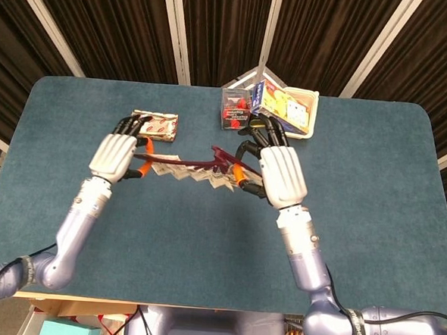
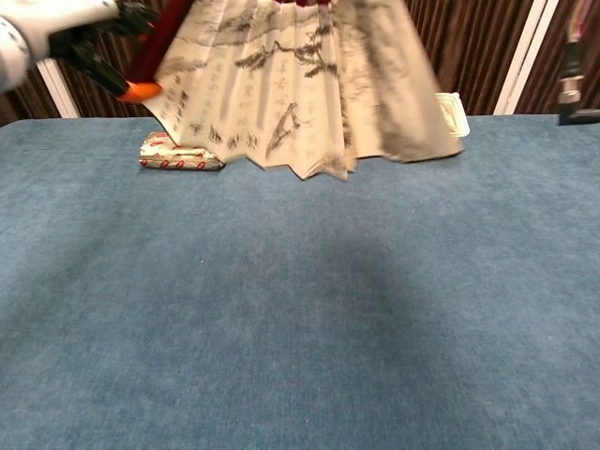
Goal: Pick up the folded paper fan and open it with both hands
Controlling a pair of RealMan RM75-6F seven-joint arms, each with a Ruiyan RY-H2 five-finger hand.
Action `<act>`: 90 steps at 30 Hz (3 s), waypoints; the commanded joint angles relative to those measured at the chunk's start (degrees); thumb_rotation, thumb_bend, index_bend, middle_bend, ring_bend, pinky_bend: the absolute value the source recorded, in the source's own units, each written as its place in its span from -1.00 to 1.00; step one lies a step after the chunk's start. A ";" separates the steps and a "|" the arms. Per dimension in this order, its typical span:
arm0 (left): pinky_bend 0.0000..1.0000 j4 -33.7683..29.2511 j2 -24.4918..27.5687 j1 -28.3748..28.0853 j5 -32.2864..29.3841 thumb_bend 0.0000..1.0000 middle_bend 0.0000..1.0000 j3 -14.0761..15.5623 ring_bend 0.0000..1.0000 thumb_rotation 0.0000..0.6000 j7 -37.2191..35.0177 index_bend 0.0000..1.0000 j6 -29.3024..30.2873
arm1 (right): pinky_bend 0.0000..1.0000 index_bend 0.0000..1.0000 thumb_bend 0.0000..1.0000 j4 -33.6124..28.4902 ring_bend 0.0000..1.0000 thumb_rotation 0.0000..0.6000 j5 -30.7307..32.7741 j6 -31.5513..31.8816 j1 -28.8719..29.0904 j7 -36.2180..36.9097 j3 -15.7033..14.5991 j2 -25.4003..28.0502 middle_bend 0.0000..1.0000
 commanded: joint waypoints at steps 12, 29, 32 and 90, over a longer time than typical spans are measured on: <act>-1.00 -2.20 6.72 2.54 0.08 0.13 -0.87 -0.04 -1.00 1.00 -2.41 0.41 1.05 | -1.00 0.52 0.17 8.05 -0.90 1.00 -12.84 0.04 -5.77 4.03 -7.20 7.27 -0.39; -1.00 2.33 0.82 0.14 0.43 0.13 -0.87 1.16 -1.00 1.00 -0.54 0.41 2.03 | -1.00 0.52 0.17 18.59 -0.90 1.00 -18.77 -0.63 -7.86 8.76 -11.01 5.30 -0.39; -1.00 3.13 0.12 0.06 0.67 0.13 -0.87 1.21 -1.00 1.00 -0.84 0.41 2.26 | -1.00 0.52 0.17 20.23 -0.90 1.00 -19.27 -0.40 -8.22 9.37 -11.22 4.77 -0.39; -1.00 -1.21 5.18 8.85 10.77 -0.47 -1.00 5.35 -1.00 1.00 -13.01 -0.33 5.28 | -1.00 -1.00 -0.29 16.42 -1.00 1.00 -35.24 4.98 -20.60 8.74 -23.78 4.87 -1.00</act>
